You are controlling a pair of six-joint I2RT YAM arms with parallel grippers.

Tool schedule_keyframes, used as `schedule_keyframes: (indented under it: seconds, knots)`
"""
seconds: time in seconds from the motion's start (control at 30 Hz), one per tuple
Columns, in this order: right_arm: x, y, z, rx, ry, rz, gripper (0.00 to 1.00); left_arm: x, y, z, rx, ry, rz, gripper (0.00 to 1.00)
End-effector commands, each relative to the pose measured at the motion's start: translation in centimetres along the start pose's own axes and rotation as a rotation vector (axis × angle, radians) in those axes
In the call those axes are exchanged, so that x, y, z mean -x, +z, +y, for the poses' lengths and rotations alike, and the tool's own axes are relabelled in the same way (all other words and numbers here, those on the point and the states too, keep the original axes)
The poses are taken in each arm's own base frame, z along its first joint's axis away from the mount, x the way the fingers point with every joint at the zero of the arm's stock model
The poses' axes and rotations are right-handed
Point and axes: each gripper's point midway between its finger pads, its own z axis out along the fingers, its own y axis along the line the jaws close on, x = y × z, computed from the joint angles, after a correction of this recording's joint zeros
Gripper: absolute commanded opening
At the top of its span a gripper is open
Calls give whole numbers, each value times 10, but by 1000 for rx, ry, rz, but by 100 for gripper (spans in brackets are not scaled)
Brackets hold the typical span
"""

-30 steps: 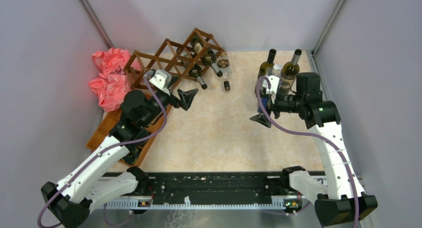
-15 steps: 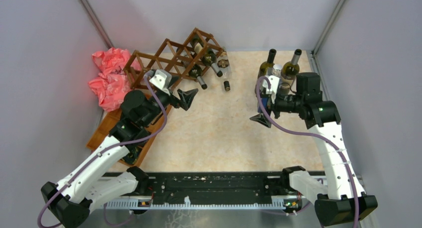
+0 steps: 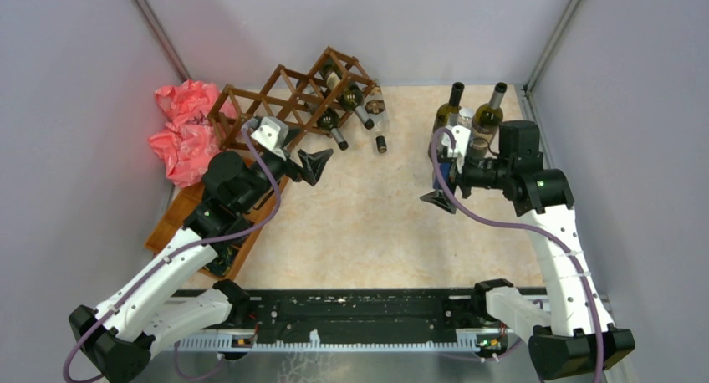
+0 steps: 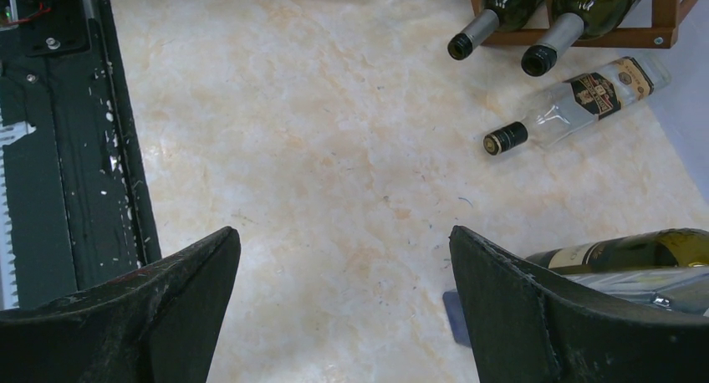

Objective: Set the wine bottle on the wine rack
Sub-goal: Adjust the wine bottle at the center of the board.

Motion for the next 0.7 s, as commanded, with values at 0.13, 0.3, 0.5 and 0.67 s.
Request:
schedule_keyframes:
  seconds: [0.13, 0.3, 0.5, 0.67]
  knots:
    - [19, -9, -5, -32, -52, -34, 94, 10, -2, -1, -13, 13, -40, 99]
    - [20, -10, -6, -35, -54, -33, 94, 10, -2, -1, -12, 13, -41, 99]
    - [20, -10, -6, -37, -54, -31, 94, 10, -2, -1, -14, 13, -39, 99]
    - [20, -11, -7, -40, -56, -27, 94, 10, -2, -1, -12, 14, -40, 99]
